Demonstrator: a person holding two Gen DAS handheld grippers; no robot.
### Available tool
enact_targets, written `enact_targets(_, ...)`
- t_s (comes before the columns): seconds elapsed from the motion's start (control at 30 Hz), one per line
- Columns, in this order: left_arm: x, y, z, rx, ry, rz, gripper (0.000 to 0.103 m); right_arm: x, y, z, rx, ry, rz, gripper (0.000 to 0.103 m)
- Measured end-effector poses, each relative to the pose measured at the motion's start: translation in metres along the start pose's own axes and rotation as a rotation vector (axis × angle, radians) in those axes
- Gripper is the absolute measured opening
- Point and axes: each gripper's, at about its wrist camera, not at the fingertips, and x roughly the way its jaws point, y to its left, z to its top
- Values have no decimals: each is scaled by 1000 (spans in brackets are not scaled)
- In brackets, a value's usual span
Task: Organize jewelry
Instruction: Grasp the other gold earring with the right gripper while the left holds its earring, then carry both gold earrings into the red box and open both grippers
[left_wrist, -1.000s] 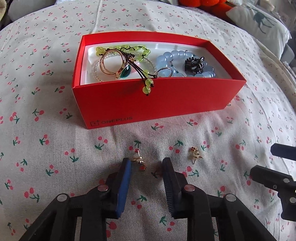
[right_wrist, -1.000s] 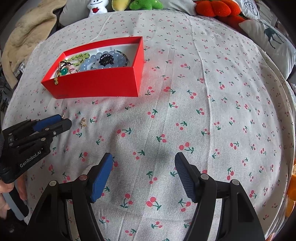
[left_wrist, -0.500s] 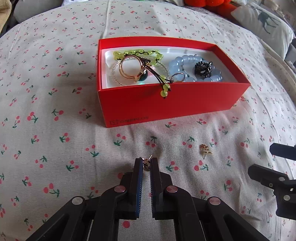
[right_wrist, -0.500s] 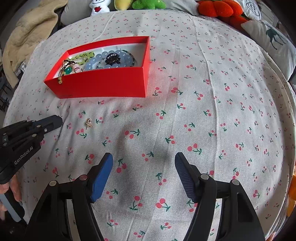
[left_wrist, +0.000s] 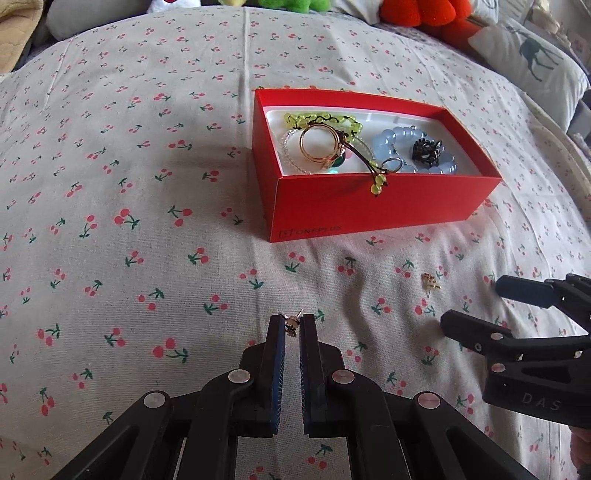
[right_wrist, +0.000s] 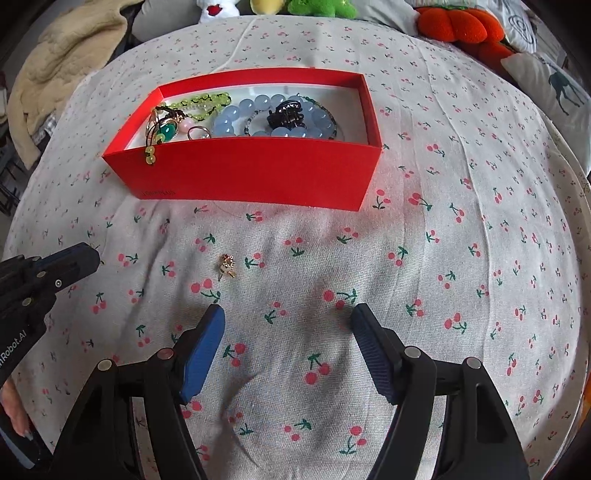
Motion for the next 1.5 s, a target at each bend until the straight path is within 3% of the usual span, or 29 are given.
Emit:
enact_targets(0.17, -2, 4, -3, -5, 6, -7, 2, 4, 9, 7, 6, -13, 21, 69)
enact_targets(0.23, -3, 6, -4, -4, 8, -8, 2, 7, 12, 10, 16, -9, 51, 57)
enact_targets(0.57, -5, 13, -8, -13, 19, -8, 2, 13, 21, 20, 48, -15, 71, 35)
enact_targets(0.83, -4, 13, -9, -21, 24, -12, 2, 13, 9, 21, 104, -12, 108, 10)
enact_targets(1.17, -3, 7, -10, -9, 26, -9, 2, 5, -6, 19, 140, -6, 170, 10)
enact_targets(1.5, -16, 2, 5, -13, -17, -29, 2, -30, -28, 22, 195, -77, 230, 10)
